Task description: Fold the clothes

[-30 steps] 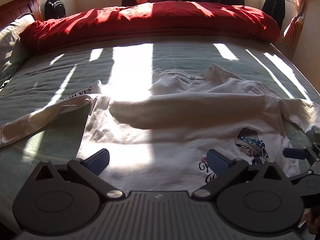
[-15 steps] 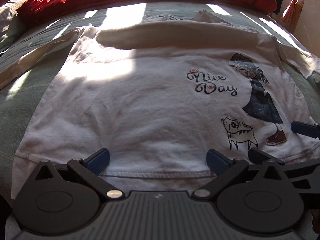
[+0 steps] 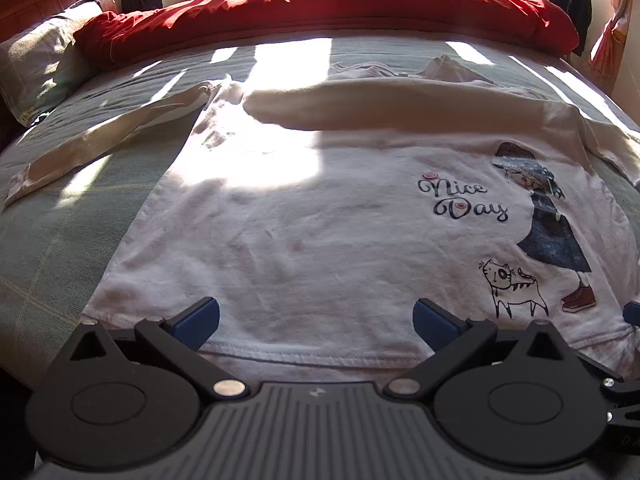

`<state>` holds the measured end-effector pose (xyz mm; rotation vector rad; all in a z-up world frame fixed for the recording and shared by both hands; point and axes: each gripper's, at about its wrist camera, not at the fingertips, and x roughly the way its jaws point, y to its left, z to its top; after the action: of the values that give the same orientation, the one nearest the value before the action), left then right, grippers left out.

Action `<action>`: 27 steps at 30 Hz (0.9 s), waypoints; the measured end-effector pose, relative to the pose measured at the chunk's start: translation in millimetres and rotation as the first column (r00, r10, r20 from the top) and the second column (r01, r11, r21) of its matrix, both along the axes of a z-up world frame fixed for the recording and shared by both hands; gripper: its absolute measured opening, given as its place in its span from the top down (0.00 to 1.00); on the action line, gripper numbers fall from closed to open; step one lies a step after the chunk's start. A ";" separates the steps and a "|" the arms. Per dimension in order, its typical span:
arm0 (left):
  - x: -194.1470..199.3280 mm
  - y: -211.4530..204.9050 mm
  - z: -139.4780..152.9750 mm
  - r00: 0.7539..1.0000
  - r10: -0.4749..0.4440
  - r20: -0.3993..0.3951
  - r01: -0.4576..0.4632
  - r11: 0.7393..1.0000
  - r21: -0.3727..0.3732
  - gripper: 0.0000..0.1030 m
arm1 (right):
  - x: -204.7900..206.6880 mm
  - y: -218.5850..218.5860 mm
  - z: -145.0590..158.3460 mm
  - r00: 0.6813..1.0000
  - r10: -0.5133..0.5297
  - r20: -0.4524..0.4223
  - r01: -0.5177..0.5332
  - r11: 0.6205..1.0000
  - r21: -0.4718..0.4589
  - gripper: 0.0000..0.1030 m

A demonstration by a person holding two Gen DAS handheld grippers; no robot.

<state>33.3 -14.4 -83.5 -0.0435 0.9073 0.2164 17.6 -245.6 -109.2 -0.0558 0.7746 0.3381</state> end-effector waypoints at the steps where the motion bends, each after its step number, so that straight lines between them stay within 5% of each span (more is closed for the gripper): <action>1: 0.7 7.3 -1.2 1.000 0.025 -0.004 -0.026 1.000 -0.016 0.01 | -0.6 -0.1 -0.4 1.000 -0.002 0.001 0.002 1.000 -0.001 0.00; 8: -3.6 23.2 -10.9 0.996 0.088 -0.017 -0.089 0.996 -0.032 0.01 | -2.6 0.9 2.4 1.000 -0.028 0.012 0.028 1.000 0.001 0.00; 12: -1.7 22.9 -10.6 0.995 0.102 -0.014 -0.103 0.994 -0.035 0.01 | -5.3 -7.0 15.8 0.997 -0.047 0.059 0.040 0.993 0.108 0.00; 17: -1.5 23.9 -8.7 0.994 0.107 -0.011 -0.108 0.993 -0.044 0.01 | 6.0 -31.6 4.4 0.991 -0.128 -0.047 0.135 0.965 0.223 0.00; 27: 6.4 17.7 3.1 0.997 0.058 0.054 -0.054 0.996 -0.066 0.01 | 21.0 -57.4 18.4 0.978 -0.204 -0.046 0.207 0.908 0.364 0.00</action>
<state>39.7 3.2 -80.4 -0.1342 0.8577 0.2373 38.7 -303.0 -90.8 0.3793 0.7056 0.2774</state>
